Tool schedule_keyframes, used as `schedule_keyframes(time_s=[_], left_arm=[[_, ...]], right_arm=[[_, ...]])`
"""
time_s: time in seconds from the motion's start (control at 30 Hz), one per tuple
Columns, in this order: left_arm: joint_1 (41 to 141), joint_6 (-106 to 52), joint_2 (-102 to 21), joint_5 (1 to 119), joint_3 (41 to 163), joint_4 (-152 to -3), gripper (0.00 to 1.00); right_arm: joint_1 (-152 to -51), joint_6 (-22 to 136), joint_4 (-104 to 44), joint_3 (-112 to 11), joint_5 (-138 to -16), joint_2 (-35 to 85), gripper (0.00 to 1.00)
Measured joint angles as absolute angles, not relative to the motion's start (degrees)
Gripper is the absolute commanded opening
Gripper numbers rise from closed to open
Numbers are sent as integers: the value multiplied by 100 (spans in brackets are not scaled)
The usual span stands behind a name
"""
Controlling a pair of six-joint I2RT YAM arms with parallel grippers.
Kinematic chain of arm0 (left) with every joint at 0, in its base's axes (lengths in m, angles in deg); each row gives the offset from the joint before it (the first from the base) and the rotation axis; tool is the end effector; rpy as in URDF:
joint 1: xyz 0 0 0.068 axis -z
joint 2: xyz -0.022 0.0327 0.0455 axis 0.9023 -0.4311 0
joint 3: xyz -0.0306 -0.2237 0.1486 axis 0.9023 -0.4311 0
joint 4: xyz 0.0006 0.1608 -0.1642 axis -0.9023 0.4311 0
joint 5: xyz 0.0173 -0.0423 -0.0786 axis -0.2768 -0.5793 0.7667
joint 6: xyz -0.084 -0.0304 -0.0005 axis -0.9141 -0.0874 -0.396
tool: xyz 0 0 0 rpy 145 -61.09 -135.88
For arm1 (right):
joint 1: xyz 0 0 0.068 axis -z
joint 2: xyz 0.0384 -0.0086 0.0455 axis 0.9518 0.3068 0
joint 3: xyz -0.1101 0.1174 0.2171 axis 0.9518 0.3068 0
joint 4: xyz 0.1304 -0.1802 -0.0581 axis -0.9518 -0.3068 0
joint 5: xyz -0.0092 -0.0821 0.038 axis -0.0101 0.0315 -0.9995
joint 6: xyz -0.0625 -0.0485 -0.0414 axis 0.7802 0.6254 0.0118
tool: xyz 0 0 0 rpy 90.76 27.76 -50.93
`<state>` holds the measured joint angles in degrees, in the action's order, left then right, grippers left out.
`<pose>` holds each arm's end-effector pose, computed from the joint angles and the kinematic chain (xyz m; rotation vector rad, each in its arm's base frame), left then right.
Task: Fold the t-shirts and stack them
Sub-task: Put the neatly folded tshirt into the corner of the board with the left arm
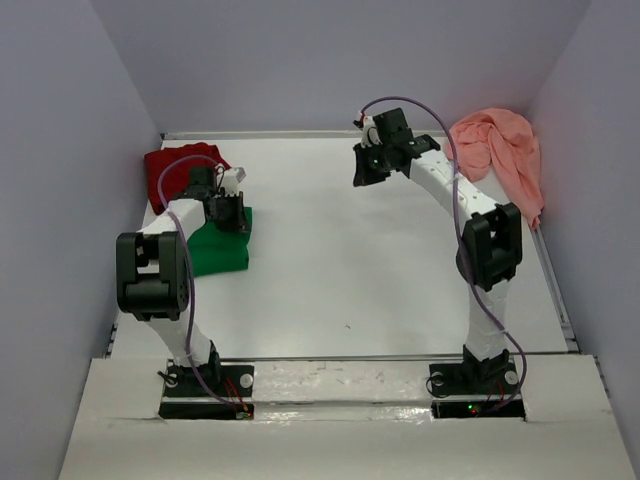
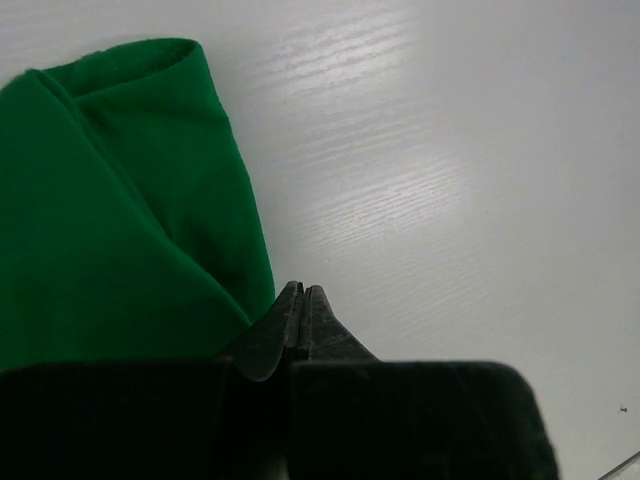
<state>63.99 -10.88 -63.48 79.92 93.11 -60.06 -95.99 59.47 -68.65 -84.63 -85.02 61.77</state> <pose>0.3569 -0.0344 0.1903 0.3059 2.3667 -0.5517 0.4130 0.2065 0.2617 -0.5378 2.3771 0.5602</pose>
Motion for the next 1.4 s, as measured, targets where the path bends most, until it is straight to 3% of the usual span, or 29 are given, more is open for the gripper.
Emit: schedule_keyframes(time_s=[0.67,1.2,1.4], left_arm=[[6401,-1055,-6988,7417,9353,-5971,0],[4961,-605,-6665,6620,9191,-5610,0],[5029,-511,-6595,6781,9134,-5553,0]], right_arm=[[-9444,5821,-7141,-8533,-8963,5455,0],[-9422,5801,-7239,-8524,-8996,5151,0],[-9422,5799,-7241,-8516,-8992,5151,0]])
